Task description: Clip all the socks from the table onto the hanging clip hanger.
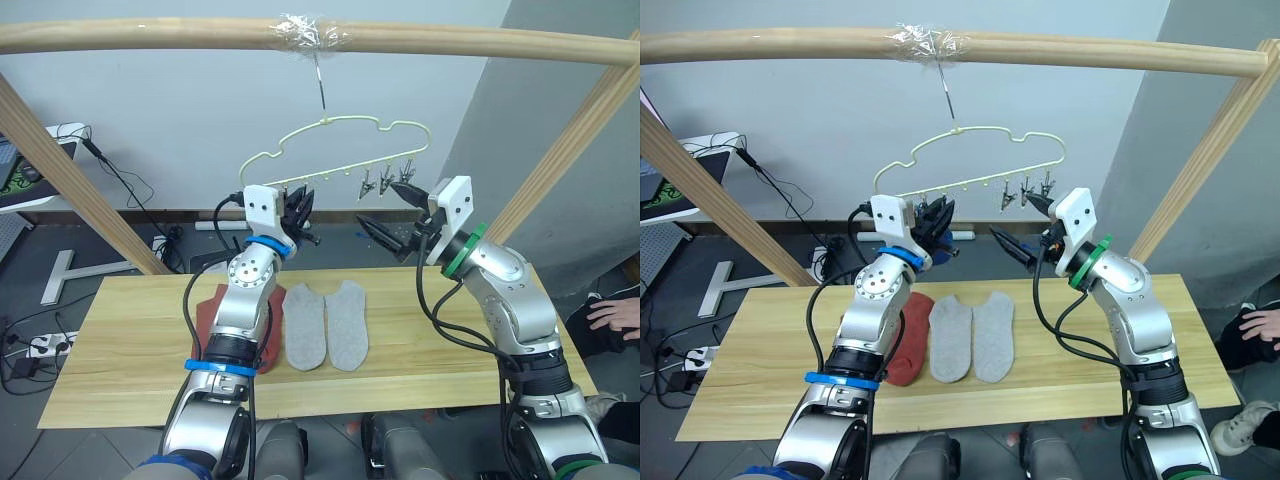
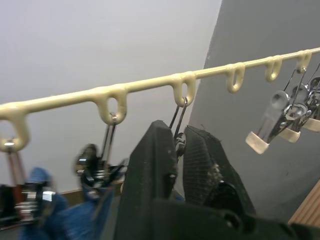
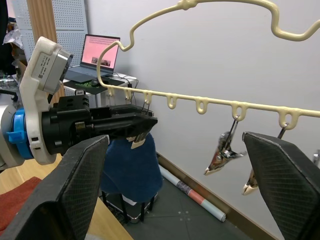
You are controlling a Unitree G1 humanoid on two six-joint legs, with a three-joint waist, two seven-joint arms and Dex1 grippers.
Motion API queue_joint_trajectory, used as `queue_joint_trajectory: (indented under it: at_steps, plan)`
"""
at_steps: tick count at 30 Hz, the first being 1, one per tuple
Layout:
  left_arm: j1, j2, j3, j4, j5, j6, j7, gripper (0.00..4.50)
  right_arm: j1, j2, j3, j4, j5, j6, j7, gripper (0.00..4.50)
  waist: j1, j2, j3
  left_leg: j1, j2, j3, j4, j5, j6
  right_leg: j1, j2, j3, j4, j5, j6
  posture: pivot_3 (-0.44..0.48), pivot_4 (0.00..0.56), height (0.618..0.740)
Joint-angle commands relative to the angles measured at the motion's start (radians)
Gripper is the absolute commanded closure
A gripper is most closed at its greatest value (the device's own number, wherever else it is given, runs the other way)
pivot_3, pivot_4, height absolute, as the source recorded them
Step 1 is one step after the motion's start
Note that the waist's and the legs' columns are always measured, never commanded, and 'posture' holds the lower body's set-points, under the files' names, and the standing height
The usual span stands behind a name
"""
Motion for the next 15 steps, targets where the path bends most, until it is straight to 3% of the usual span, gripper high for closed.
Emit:
queue_joint_trajectory:
  at_steps: [1, 9, 15]
  plan:
    - [-0.015, 0.001, 0.000, -0.018, 0.001, -0.018, 0.000, 4.48, -0.005, -0.005, -0.027, -0.054, 0.021, -0.006, -0.008, 0.00, 0.000, 0.000, 0.000, 0.000, 0.000, 0.000, 0.000, 0.000, 0.000, 0.000, 0.000, 0.000, 0.000, 0.000, 0.000, -0.021, 0.201, 0.740]
    - [-0.006, 0.002, 0.017, -0.031, -0.018, 0.018, 0.004, 4.49, 0.003, 0.001, -0.013, -0.052, 0.017, -0.001, -0.008, 0.00, 0.000, 0.000, 0.000, 0.000, 0.000, 0.000, 0.000, 0.000, 0.000, 0.000, 0.000, 0.000, 0.000, 0.000, 0.000, -0.021, 0.201, 0.740]
    - [0.035, -0.002, 0.067, -0.117, -0.138, 0.120, -0.044, 4.49, 0.099, -0.009, 0.146, -0.001, -0.117, 0.060, -0.034, 0.00, -0.002, 0.000, 0.000, 0.001, 0.000, 0.000, 0.000, 0.000, 0.000, 0.000, 0.000, 0.000, 0.001, 0.000, 0.000, -0.017, 0.203, 0.740]
